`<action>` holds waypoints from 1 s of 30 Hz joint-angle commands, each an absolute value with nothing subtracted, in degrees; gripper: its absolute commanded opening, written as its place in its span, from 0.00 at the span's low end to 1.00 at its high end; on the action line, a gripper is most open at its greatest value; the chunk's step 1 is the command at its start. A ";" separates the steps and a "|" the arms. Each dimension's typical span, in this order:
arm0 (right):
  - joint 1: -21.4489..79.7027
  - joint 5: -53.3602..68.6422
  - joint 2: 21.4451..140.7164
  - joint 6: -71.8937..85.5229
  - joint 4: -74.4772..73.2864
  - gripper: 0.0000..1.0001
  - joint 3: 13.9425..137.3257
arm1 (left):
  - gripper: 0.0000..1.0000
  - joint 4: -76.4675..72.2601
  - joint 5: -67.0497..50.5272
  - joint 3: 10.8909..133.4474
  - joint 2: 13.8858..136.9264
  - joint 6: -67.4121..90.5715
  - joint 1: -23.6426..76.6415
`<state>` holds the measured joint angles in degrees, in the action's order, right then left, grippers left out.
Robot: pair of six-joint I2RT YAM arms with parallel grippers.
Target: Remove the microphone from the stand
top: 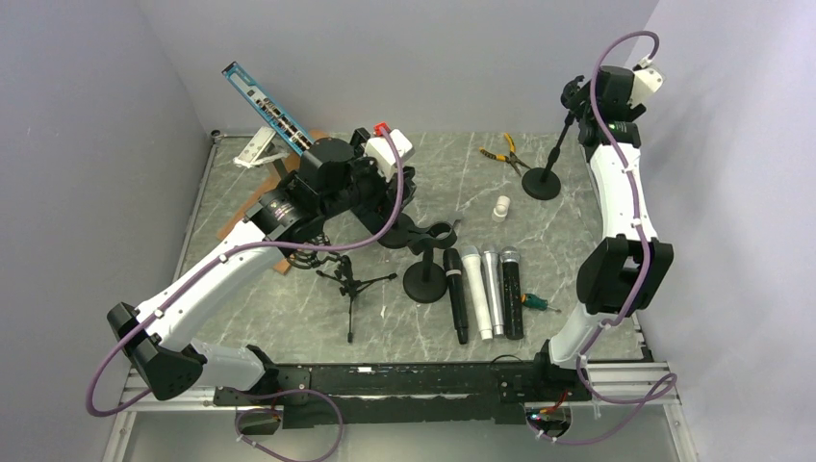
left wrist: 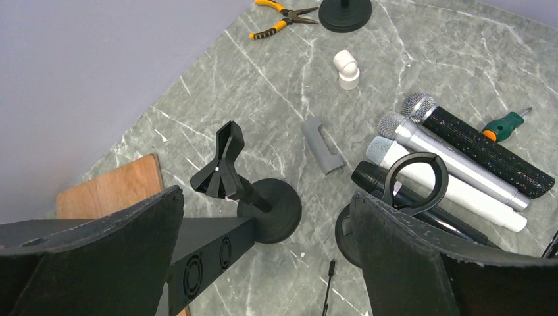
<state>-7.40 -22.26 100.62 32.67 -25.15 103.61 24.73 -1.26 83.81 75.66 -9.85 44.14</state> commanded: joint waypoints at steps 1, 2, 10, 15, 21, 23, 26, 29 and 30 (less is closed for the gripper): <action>-7.39 -23.19 102.43 34.04 -19.20 0.72 105.55 | 0.99 23.99 -1.58 84.51 74.45 -10.15 44.57; -7.38 -23.20 103.04 34.07 -19.46 0.71 105.92 | 0.99 24.05 -1.68 84.55 74.44 -10.15 44.57; -7.38 -23.25 104.95 33.82 -17.16 0.62 104.58 | 0.99 24.21 -2.34 84.77 74.78 -9.76 44.60; -7.40 -24.85 106.58 33.07 -16.52 0.61 103.53 | 0.99 24.20 -2.57 84.81 74.90 -9.67 44.58; -7.30 -24.57 106.62 33.91 -16.06 0.57 98.42 | 0.99 24.25 -2.52 84.84 74.71 -9.78 44.56; -7.27 -24.52 106.28 34.15 -15.70 0.55 96.44 | 0.99 24.34 -2.52 84.89 74.79 -9.76 44.56; -7.14 -24.10 105.76 34.26 -14.99 0.54 93.45 | 0.99 24.30 -2.64 84.95 74.88 -9.67 44.57; -6.59 -24.12 105.89 33.93 -14.98 0.53 91.13 | 0.99 24.41 -2.87 84.98 74.95 -9.63 44.60; -6.45 -24.31 105.98 34.03 -15.22 0.53 90.49 | 0.99 24.42 -2.83 84.99 74.89 -9.64 44.58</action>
<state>-7.09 -23.68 104.73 35.44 -7.66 95.04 24.86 -1.72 83.81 75.64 -9.80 44.34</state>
